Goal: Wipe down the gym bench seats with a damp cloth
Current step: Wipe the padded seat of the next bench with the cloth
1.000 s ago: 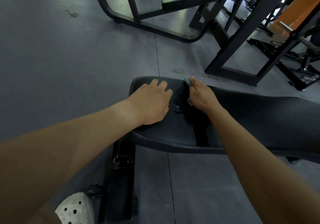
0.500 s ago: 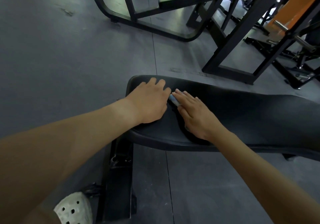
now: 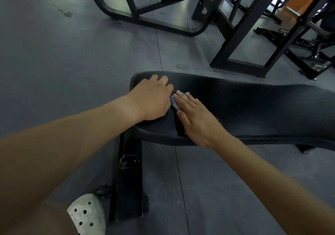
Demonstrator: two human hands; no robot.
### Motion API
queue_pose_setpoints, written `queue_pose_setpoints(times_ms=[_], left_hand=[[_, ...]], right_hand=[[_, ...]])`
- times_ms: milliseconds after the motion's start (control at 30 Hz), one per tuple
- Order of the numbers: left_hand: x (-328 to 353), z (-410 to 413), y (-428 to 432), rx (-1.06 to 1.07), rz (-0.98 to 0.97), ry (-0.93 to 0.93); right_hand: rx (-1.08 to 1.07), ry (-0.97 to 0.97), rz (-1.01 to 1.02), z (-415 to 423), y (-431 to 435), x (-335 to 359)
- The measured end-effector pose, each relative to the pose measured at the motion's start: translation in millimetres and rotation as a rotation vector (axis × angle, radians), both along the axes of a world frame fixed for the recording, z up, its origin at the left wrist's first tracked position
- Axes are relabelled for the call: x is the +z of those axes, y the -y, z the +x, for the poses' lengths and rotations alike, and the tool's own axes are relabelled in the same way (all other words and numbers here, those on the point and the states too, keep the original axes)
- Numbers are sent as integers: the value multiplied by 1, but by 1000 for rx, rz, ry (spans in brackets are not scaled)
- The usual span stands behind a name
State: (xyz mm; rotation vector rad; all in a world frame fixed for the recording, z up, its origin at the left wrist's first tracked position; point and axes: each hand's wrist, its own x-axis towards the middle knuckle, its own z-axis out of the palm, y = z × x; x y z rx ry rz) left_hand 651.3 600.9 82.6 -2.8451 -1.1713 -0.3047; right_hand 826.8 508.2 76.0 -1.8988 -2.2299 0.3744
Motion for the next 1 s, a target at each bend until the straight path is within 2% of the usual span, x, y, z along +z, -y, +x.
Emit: queue_pose_setpoints(times_ms=[133,267,367,533,667,767,900,1000], left_hand=[[1,2,3,25,3,-40],[1,2,9,54,-6,-66],[0,3,14,66,7,-69],[-3,4,15,59,-14,-21],[-4,8,24,-19,-23,34],[-7,12,35,-83,-27,69],[-11,15,46,-135,-8,89],[-11,15,52,-139,7,93]], right_hand=[[14,64,-15,19,-1,3],[-205,19,-5,45,-27,3],[-266,27,20,38,-29,-5],[-124,23,59,14,9,-6],[-76,43,64,32,34,-7],[-177,46,62,58,29,-3],[-411,50,79,95,32,-5],[-500,37,119,93,35,-6]])
